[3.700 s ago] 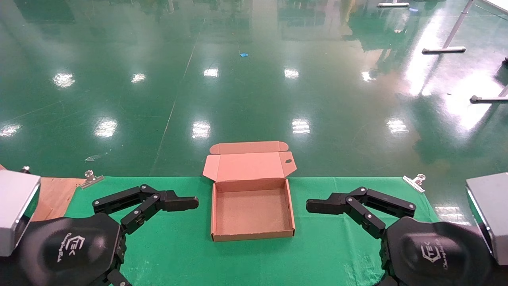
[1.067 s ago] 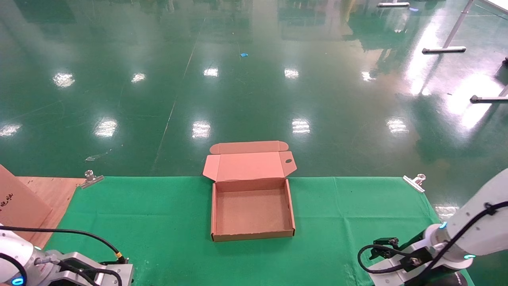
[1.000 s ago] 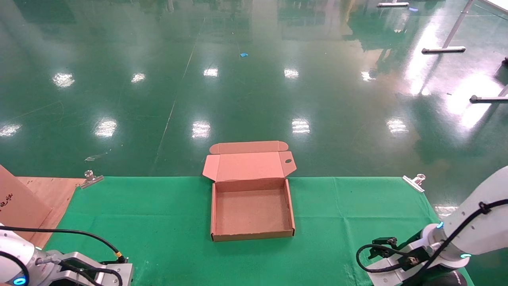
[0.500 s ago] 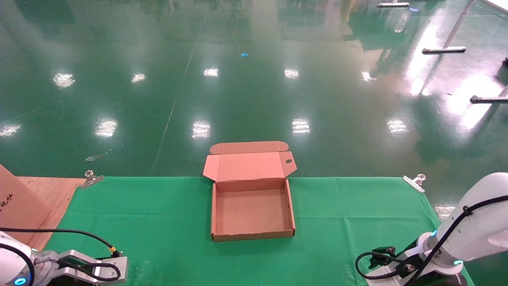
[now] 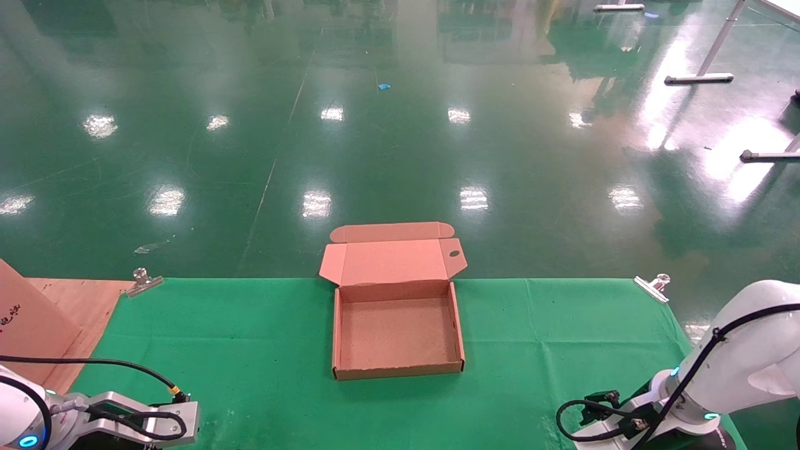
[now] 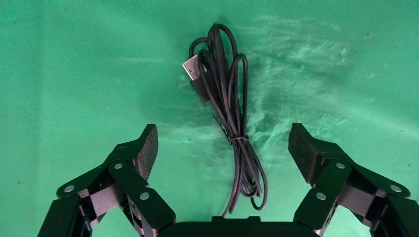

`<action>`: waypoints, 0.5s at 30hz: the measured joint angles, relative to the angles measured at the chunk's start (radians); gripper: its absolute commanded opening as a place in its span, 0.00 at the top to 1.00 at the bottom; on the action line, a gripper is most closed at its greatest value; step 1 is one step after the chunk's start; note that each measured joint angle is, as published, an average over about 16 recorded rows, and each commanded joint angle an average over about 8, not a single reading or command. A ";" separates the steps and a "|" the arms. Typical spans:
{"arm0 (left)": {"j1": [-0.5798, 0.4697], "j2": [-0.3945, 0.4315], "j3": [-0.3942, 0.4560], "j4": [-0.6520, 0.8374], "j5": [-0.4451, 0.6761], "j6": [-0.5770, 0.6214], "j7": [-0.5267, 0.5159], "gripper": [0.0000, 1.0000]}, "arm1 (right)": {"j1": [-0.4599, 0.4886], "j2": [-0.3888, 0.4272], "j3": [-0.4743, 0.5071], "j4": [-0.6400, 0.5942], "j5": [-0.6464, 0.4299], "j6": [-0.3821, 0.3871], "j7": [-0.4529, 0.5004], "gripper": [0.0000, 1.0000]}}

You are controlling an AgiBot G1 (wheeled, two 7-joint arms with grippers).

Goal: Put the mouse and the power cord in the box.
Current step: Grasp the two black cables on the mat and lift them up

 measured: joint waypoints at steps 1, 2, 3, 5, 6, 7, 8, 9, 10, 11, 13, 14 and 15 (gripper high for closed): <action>-0.002 0.002 0.000 0.007 0.000 -0.001 0.005 1.00 | 0.002 -0.003 0.001 -0.011 0.001 0.003 -0.006 1.00; -0.004 0.003 0.000 0.013 0.000 -0.001 0.010 1.00 | 0.004 -0.006 0.002 -0.021 0.002 0.006 -0.012 1.00; -0.006 0.005 0.000 0.019 0.000 -0.001 0.015 1.00 | 0.006 -0.009 0.002 -0.031 0.004 0.010 -0.017 1.00; -0.010 0.008 -0.001 0.031 -0.001 -0.002 0.024 1.00 | 0.009 -0.014 0.004 -0.051 0.006 0.016 -0.028 1.00; -0.011 0.010 -0.001 0.036 -0.001 -0.001 0.028 1.00 | 0.011 -0.017 0.004 -0.060 0.007 0.019 -0.033 1.00; -0.013 0.011 -0.001 0.042 -0.002 -0.001 0.033 1.00 | 0.012 -0.020 0.005 -0.069 0.008 0.021 -0.039 1.00; -0.014 0.013 -0.001 0.047 -0.002 -0.001 0.037 1.00 | 0.014 -0.022 0.006 -0.077 0.009 0.024 -0.044 1.00; -0.016 0.015 -0.001 0.052 -0.002 -0.001 0.041 1.00 | 0.015 -0.024 0.006 -0.086 0.009 0.026 -0.048 1.00; -0.017 0.016 -0.001 0.056 -0.002 0.000 0.045 1.00 | 0.017 -0.027 0.007 -0.094 0.010 0.029 -0.053 1.00; -0.019 0.018 -0.001 0.061 -0.003 0.000 0.049 1.00 | 0.018 -0.029 0.007 -0.101 0.011 0.031 -0.058 1.00; -0.021 0.020 -0.002 0.069 -0.003 0.001 0.057 1.00 | 0.021 -0.033 0.008 -0.116 0.012 0.036 -0.066 1.00; -0.022 0.022 -0.002 0.073 -0.003 0.002 0.060 1.00 | 0.022 -0.035 0.008 -0.122 0.013 0.038 -0.070 1.00; -0.023 0.023 -0.002 0.077 -0.004 0.003 0.064 1.00 | 0.024 -0.037 0.009 -0.129 0.013 0.040 -0.074 1.00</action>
